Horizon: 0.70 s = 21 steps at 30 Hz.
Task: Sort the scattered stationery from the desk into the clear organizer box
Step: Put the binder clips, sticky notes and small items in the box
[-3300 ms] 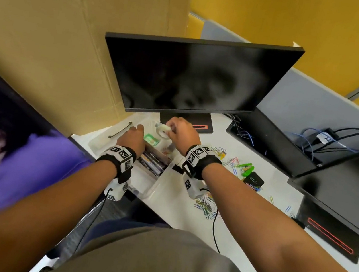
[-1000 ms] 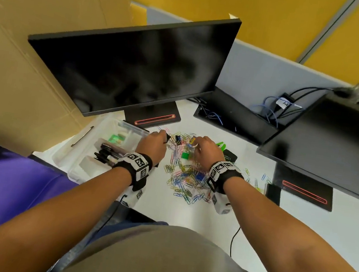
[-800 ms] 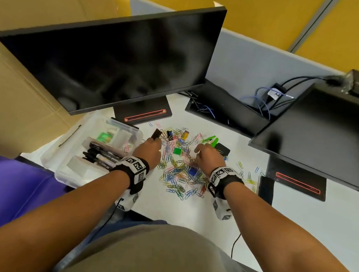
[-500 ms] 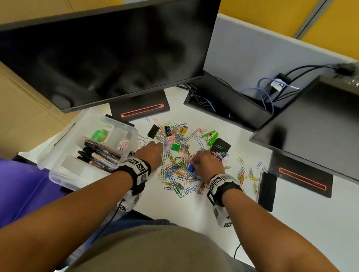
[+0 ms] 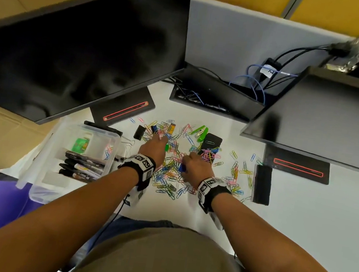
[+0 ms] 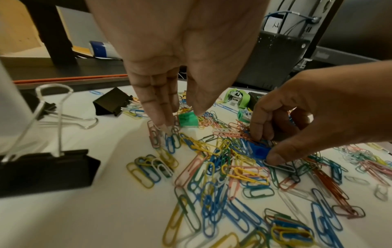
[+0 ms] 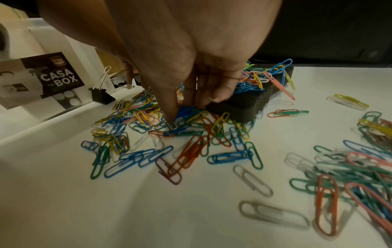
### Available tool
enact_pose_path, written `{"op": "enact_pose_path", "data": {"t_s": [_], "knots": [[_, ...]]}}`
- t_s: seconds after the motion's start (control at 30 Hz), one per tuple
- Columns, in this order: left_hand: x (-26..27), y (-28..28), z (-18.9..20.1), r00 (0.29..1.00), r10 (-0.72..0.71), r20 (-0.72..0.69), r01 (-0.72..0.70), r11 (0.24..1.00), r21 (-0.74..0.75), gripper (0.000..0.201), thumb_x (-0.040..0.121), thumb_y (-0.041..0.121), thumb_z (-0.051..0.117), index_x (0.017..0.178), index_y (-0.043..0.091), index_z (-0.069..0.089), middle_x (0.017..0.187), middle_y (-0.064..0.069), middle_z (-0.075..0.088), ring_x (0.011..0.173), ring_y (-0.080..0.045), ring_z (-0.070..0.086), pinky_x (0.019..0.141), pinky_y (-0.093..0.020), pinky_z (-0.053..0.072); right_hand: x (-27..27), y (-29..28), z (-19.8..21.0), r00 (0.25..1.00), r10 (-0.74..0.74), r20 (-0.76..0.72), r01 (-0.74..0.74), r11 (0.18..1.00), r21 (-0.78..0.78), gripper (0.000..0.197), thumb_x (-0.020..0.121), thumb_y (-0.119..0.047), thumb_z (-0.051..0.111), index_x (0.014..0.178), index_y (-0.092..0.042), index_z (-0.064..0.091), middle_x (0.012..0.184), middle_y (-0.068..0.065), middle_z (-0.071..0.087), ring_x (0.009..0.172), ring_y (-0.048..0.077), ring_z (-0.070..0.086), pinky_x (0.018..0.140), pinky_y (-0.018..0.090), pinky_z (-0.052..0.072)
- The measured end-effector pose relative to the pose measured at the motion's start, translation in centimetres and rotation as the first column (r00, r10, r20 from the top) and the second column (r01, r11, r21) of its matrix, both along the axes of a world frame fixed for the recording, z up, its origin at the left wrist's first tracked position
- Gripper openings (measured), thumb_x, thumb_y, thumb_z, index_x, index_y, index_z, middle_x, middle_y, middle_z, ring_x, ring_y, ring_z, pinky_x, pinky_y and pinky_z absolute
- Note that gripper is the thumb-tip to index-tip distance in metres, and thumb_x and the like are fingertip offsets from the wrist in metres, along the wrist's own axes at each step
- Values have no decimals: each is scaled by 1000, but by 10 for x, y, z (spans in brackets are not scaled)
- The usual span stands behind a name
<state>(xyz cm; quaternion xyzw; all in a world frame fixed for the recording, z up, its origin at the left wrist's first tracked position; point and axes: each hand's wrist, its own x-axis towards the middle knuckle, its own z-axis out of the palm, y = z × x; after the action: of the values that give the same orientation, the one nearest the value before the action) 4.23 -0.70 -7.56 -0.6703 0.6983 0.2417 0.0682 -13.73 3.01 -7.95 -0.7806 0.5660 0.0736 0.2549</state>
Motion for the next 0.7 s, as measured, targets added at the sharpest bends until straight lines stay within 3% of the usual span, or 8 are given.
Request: {"op": "enact_pose_path", "data": {"t_s": [0.2, 0.4, 0.5, 0.6, 0.7], "knots": [[-7, -11, -12, 998, -56, 38, 55, 998, 10, 52, 89, 5, 60, 138, 17, 45, 139, -14, 41, 103, -32, 61, 81, -42, 55, 0, -4, -2, 999, -44, 21, 43, 998, 55, 32, 84, -21, 67, 112, -8, 57, 113, 10, 53, 108, 28, 54, 81, 42, 54], [-7, -10, -18, 994, -92, 52, 94, 995, -26, 50, 89, 12, 63, 135, 12, 45, 132, -15, 45, 113, -31, 52, 86, -42, 53, -13, -6, 4, 969, -175, 175, 146, 976, 165, 29, 80, -20, 69, 99, -14, 48, 95, 4, 55, 82, 24, 55, 66, 34, 47], [-9, -8, -16, 993, -115, -5, 114, 990, -85, 42, 85, 20, 67, 123, 9, 52, 120, -13, 53, 107, -29, 53, 86, -39, 50, -19, -8, 3, 933, -273, 236, 219, 948, 230, 29, 79, -20, 70, 97, -18, 47, 91, 2, 60, 77, 23, 58, 65, 35, 49], [-16, -6, -9, 992, -101, -76, 92, 989, -115, 28, 84, 22, 67, 106, 11, 53, 100, -9, 62, 88, -28, 59, 74, -38, 50, -21, -9, 2, 896, -322, 307, 232, 927, 296, 30, 82, -17, 69, 105, -17, 50, 93, 4, 64, 80, 22, 62, 71, 37, 53], [-20, -5, -5, 978, -91, -185, 67, 989, -130, 26, 88, 23, 63, 110, 14, 54, 95, -8, 64, 82, -28, 61, 70, -39, 53, -22, -8, 3, 860, -368, 353, 247, 906, 344, 27, 84, -17, 70, 105, -14, 53, 91, 6, 63, 80, 20, 61, 72, 37, 52]]}}
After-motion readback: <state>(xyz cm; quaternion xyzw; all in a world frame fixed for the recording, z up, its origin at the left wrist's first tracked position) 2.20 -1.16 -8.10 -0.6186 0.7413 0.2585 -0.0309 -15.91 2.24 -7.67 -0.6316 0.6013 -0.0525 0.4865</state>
